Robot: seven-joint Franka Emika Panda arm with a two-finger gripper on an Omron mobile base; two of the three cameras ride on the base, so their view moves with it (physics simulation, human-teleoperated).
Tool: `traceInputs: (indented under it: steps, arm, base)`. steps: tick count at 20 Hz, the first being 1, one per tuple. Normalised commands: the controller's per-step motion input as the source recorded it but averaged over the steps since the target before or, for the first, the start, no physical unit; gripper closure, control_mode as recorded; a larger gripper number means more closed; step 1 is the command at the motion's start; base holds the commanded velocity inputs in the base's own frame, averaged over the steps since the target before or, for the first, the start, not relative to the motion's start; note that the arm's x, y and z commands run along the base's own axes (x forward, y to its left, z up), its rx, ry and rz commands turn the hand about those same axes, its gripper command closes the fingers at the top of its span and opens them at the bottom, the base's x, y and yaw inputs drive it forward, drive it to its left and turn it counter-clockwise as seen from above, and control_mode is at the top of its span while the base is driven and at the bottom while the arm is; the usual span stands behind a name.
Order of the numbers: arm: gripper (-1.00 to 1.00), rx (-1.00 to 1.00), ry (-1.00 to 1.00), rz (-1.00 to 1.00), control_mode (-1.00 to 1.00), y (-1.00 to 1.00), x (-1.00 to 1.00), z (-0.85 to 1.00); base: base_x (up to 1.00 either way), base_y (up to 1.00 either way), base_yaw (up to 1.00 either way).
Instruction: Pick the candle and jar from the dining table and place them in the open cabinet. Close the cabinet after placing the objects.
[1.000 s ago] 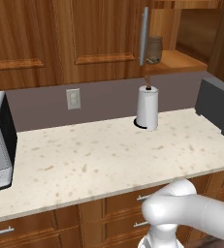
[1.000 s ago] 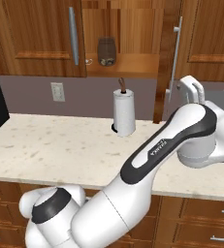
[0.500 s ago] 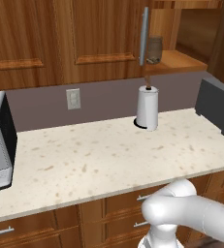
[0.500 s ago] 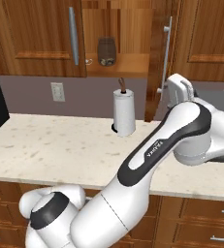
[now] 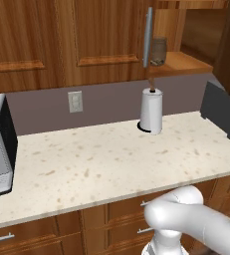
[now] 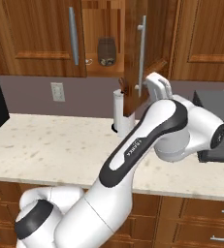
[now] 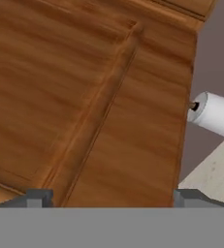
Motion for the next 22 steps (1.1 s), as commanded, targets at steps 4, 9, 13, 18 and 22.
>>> traceInputs:
  steps: [4,9,13,18,22]
  arm:
    - [-1.00,-0.12,-0.06,0.00,-1.00,0.54,0.06,0.00]
    - [-1.00,-0.14,-0.05,-0.01,-1.00,0.52,0.28,0.00]
    - [-1.00,-0.12,-0.03,-0.03,-1.00,0.47,0.49,0.00]
    - [-1.00,-0.08,-0.02,-0.06,-1.00,0.37,0.49,0.00]
    - [-1.00,-0.07,0.00,-0.10,-1.00,0.28,0.55,0.00]
  base:
    - [0.00,0.00,0.00]
    - [0.00,0.00,0.00]
    - [0.00,0.00,0.00]
    - [0.00,0.00,0.00]
    - [0.00,0.00,0.00]
